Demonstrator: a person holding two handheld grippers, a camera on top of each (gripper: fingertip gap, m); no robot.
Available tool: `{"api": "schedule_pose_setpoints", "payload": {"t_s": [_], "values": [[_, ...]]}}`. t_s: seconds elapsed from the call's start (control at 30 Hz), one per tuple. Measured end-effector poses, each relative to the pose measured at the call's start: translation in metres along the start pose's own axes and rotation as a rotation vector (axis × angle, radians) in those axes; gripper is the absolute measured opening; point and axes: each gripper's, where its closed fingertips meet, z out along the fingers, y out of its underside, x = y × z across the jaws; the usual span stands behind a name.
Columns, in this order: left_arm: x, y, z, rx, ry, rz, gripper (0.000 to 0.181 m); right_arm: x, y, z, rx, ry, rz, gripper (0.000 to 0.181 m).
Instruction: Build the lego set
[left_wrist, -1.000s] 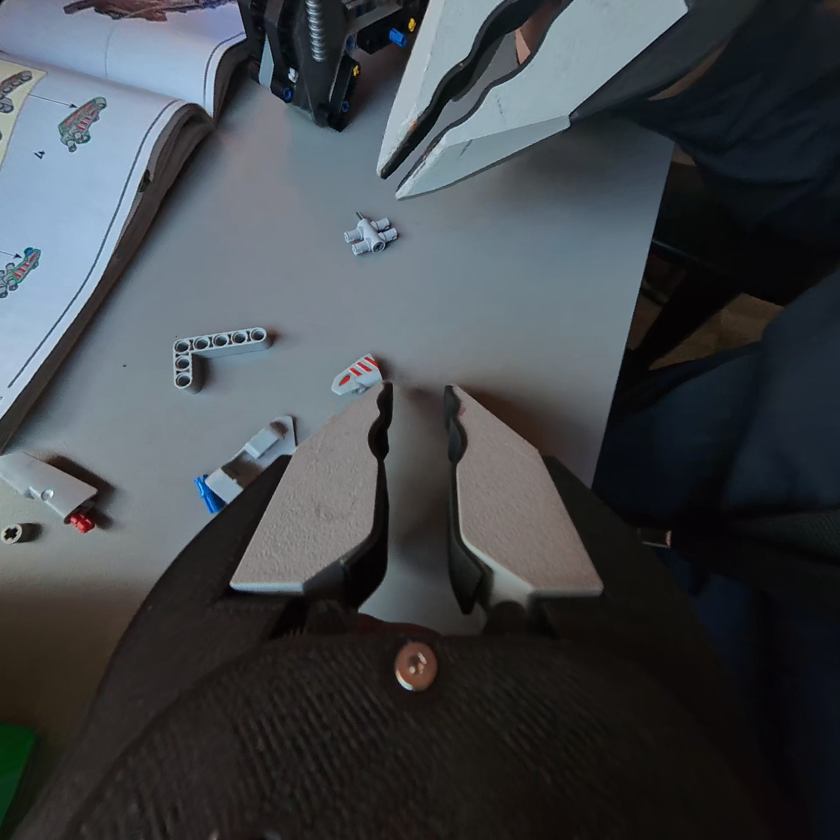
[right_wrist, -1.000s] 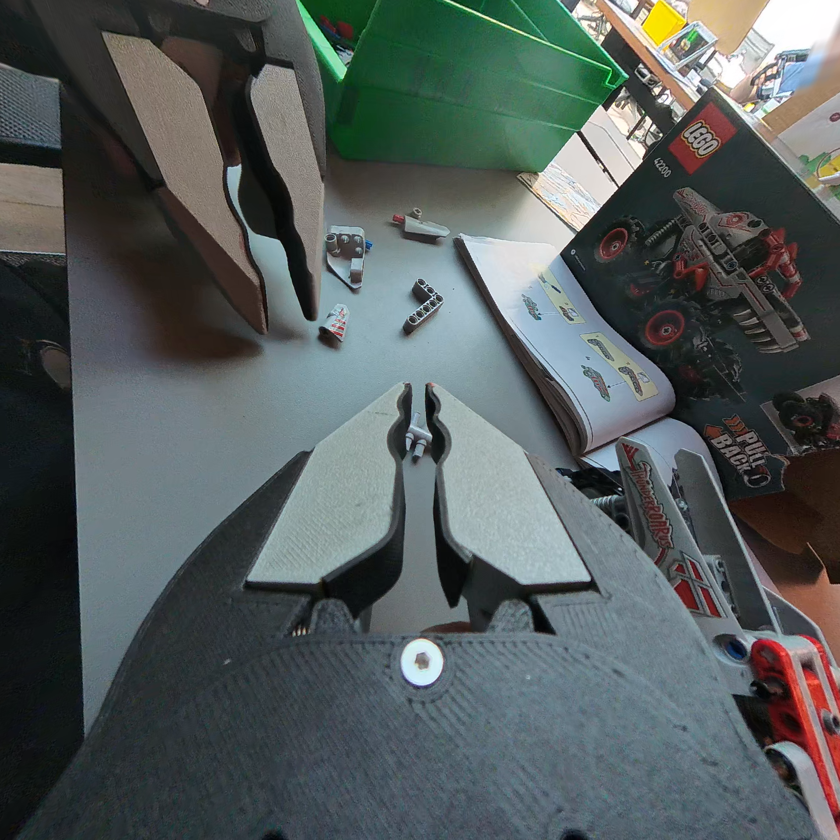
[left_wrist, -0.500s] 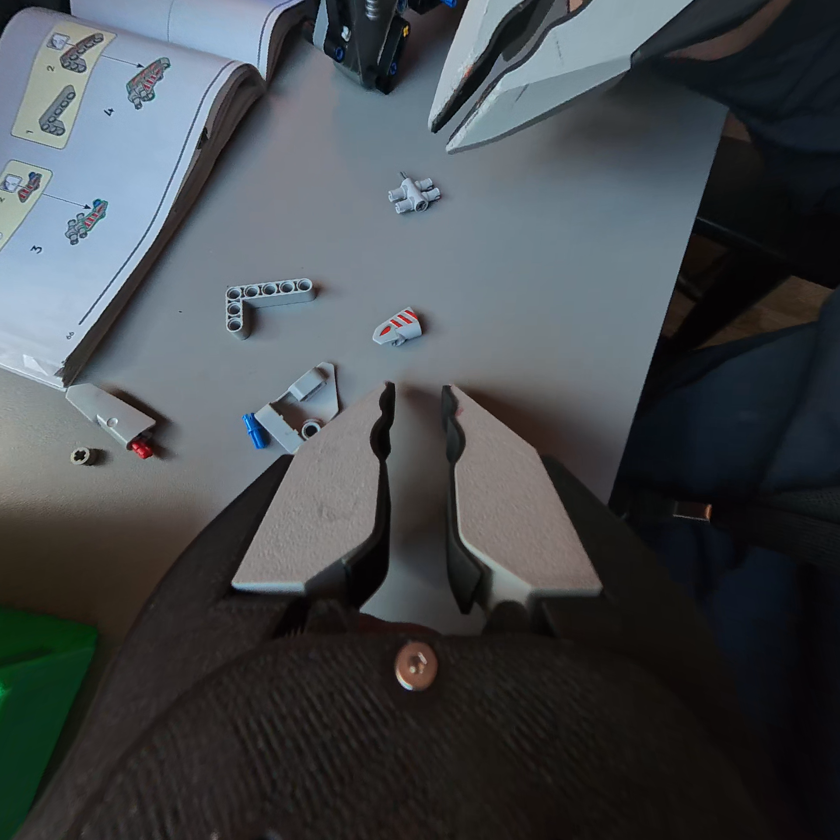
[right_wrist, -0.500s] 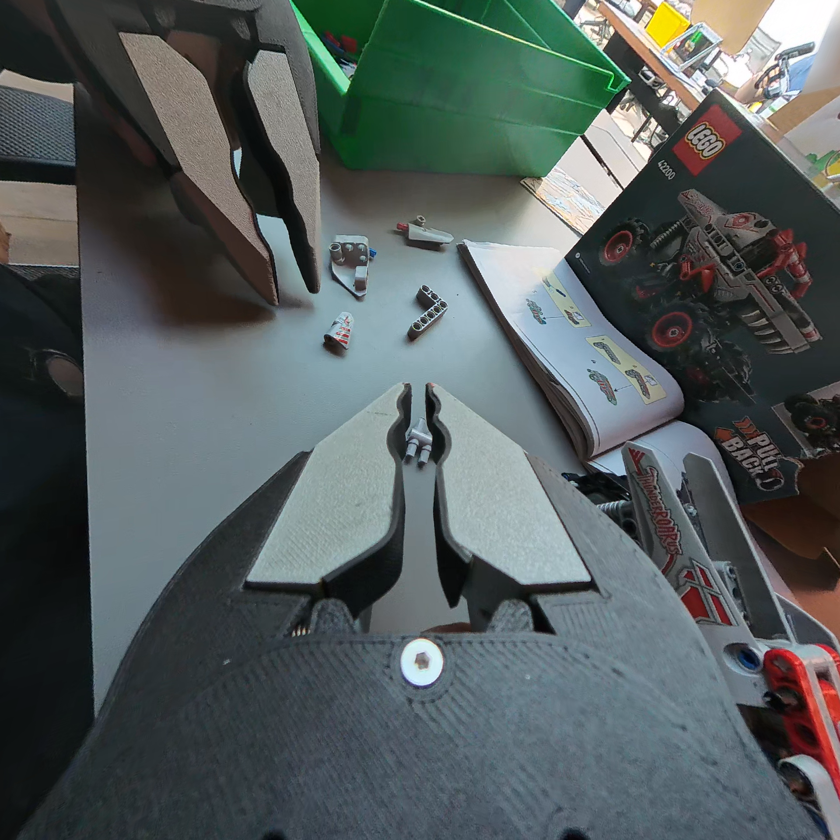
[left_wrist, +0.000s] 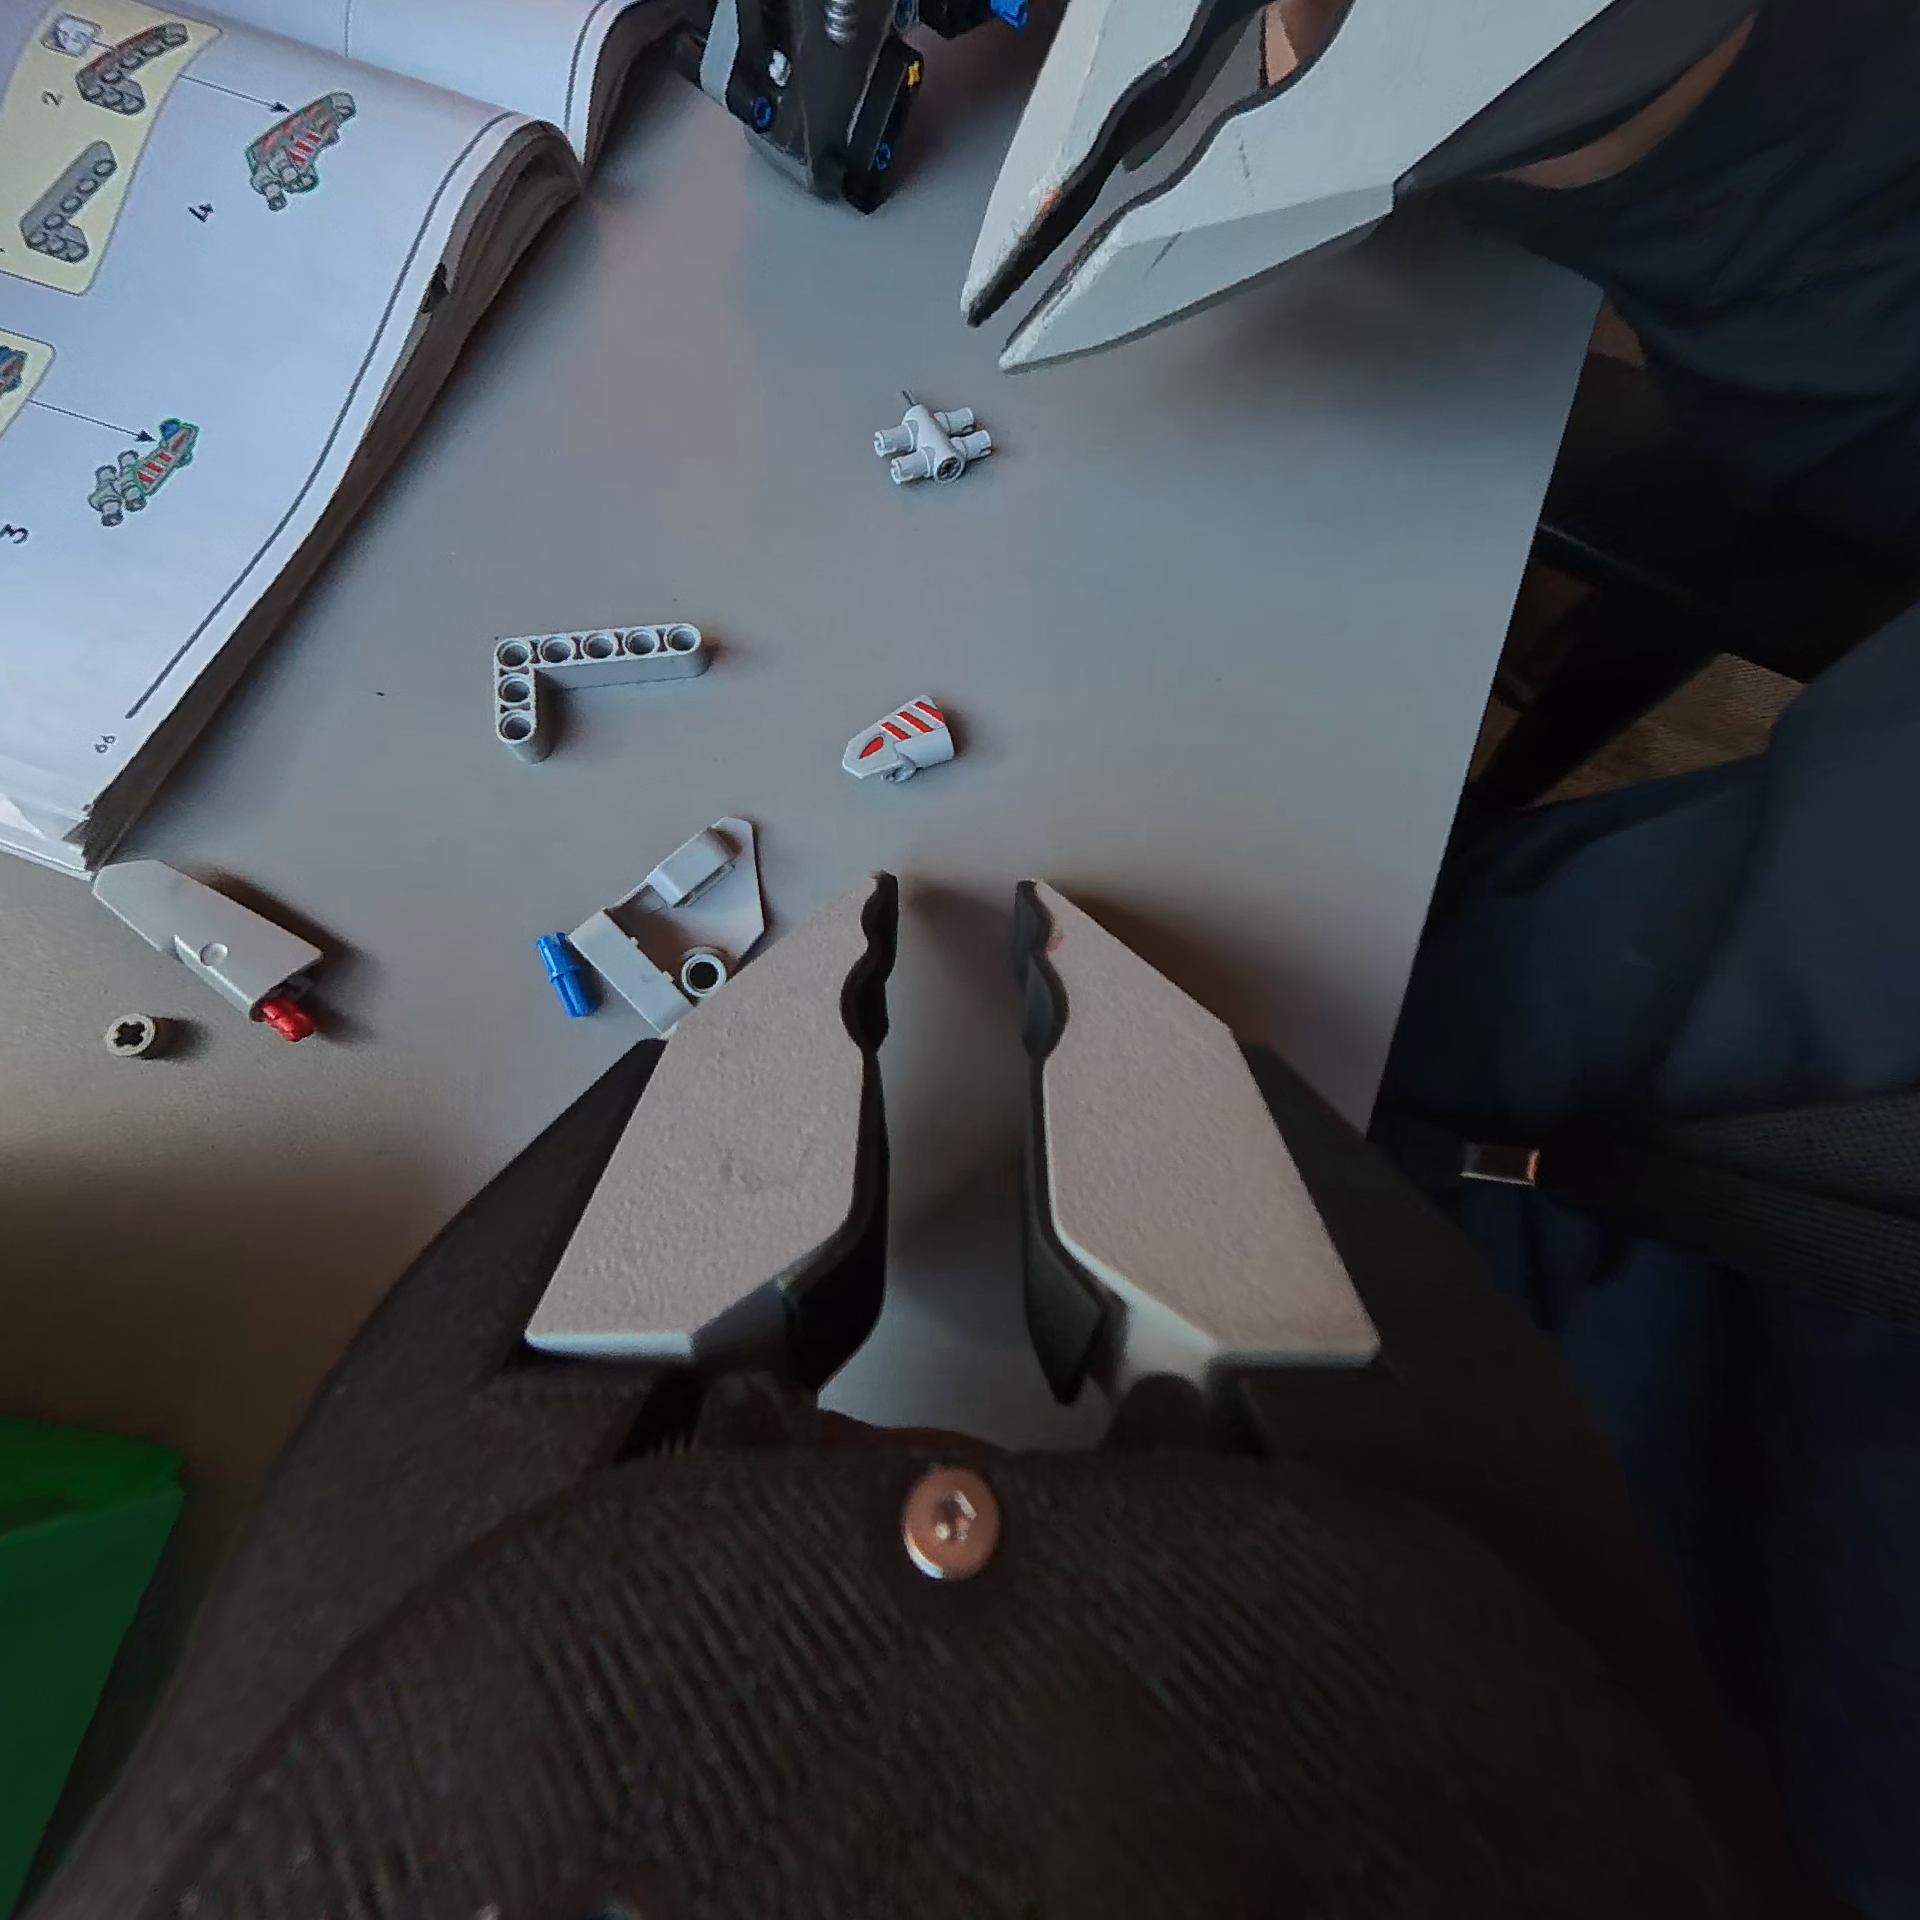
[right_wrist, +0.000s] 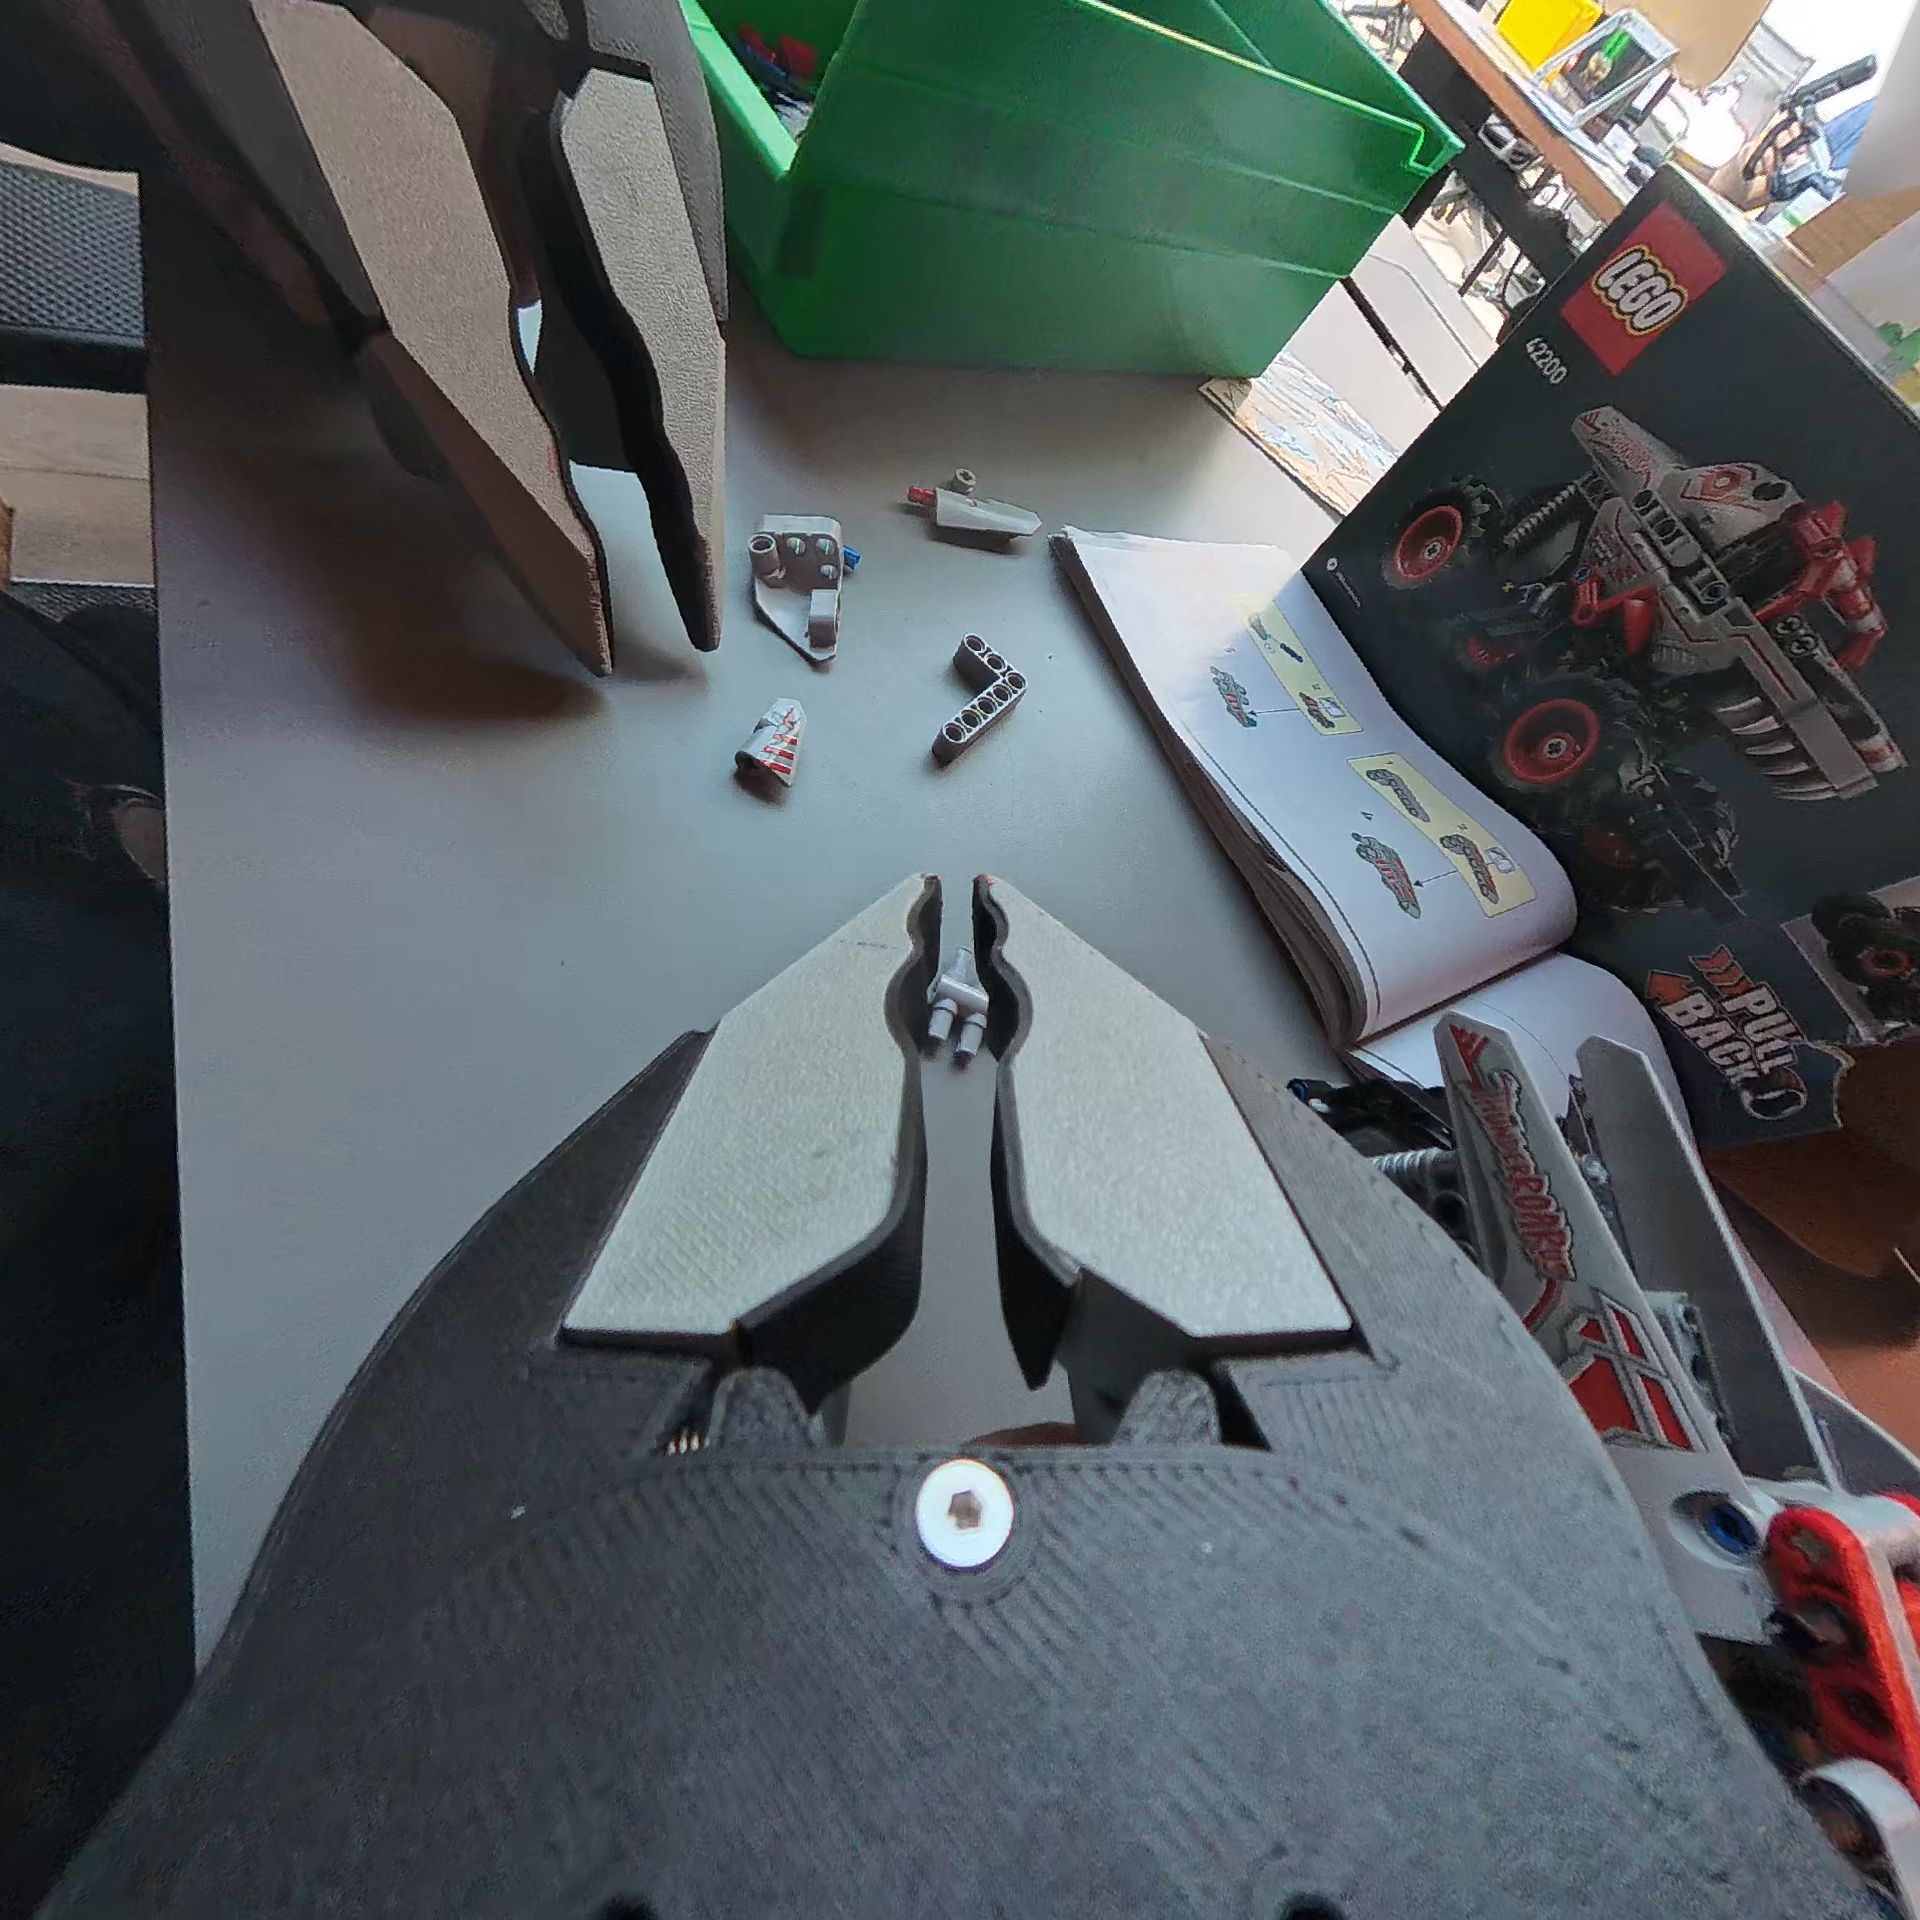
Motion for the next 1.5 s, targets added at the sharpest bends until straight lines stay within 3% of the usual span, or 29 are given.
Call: {"api": "schedule_pose_setpoints", "payload": {"t_s": [1.5], "values": [[0.0011, 0.0010, 0.0006, -0.007, 0.023, -0.015, 0.020, -0.0046, 0.0000, 0.0052, -0.015, -0.009, -0.017, 0.003]]}}
